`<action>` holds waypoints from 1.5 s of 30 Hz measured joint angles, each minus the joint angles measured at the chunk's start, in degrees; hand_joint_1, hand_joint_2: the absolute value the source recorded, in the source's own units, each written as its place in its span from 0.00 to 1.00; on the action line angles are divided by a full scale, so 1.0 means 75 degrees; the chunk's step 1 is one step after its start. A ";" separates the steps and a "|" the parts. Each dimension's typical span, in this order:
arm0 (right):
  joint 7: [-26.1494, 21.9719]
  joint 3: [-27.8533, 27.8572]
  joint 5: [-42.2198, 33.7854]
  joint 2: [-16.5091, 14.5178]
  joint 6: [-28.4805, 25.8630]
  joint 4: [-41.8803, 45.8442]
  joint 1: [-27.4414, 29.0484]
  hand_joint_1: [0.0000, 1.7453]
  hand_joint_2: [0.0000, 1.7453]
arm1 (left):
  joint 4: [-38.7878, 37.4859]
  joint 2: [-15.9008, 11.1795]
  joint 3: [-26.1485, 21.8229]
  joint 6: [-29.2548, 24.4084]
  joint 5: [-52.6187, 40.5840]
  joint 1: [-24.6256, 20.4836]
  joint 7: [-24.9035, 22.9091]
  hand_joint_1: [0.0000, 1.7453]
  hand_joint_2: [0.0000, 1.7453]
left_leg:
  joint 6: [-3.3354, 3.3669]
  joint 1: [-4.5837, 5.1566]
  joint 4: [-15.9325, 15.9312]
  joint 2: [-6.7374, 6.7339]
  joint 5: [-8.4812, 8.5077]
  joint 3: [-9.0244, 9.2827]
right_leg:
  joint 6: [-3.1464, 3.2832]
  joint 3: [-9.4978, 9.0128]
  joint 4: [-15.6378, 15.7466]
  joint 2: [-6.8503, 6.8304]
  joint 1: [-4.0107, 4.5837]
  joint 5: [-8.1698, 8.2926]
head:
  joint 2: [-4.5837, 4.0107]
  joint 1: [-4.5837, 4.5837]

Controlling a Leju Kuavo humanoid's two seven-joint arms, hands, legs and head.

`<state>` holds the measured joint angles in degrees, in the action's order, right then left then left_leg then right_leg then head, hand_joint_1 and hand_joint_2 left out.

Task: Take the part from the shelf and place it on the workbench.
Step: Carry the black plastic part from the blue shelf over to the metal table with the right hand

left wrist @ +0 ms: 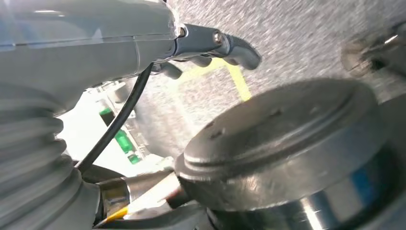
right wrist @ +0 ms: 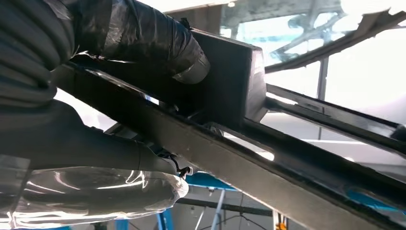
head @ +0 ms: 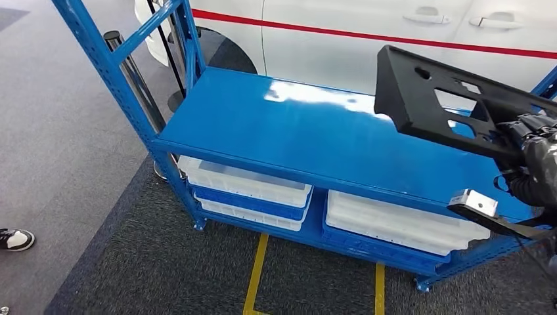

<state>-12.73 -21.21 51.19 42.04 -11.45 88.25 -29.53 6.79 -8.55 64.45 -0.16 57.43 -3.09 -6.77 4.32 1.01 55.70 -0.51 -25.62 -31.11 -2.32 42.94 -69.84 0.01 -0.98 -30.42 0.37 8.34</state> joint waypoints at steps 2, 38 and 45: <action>-0.0023 0.0189 -0.0145 0.0235 0.0020 0.0046 0.0244 1.00 1.00 | -0.0029 -0.0077 0.0056 -0.0123 0.0029 0.0058 -0.0134 0.00 1.00 | -0.0032 -0.0012 0.0088 0.0000 0.0138 -0.0270 | -0.0080 -0.0099 -0.0592 -0.0003 -0.0045 -0.0080 | 0.0000 -0.0001; -0.0207 0.2030 -0.0190 0.1194 0.0270 0.0720 0.2362 1.00 1.00 | -0.0270 -0.0593 0.0192 -0.0282 0.0455 0.0280 -0.0117 0.00 1.00 | -0.0200 -0.0026 0.0523 0.0017 0.0233 -0.0725 | 0.0131 -0.1816 0.1282 -0.0035 0.0031 0.0009 | 0.0002 0.0008; -0.0144 0.2167 0.0154 0.1223 0.0189 0.0849 0.2564 1.00 1.00 | -0.0284 -0.0550 0.0213 -0.0287 0.0485 0.0316 -0.0055 0.00 1.00 | -0.0543 -0.0094 0.1604 0.0069 -0.0852 -0.1133 | 0.0418 -0.1413 0.1612 -0.0113 -0.0053 0.0528 | 0.0000 0.0012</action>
<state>-13.81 -4.96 52.35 51.21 -10.03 94.62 -10.30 4.66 -12.68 66.04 -2.32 61.07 -0.72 -7.19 0.24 0.30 67.73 0.00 -32.01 -39.61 0.82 32.34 -57.74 -0.84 -1.37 -26.46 0.37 8.43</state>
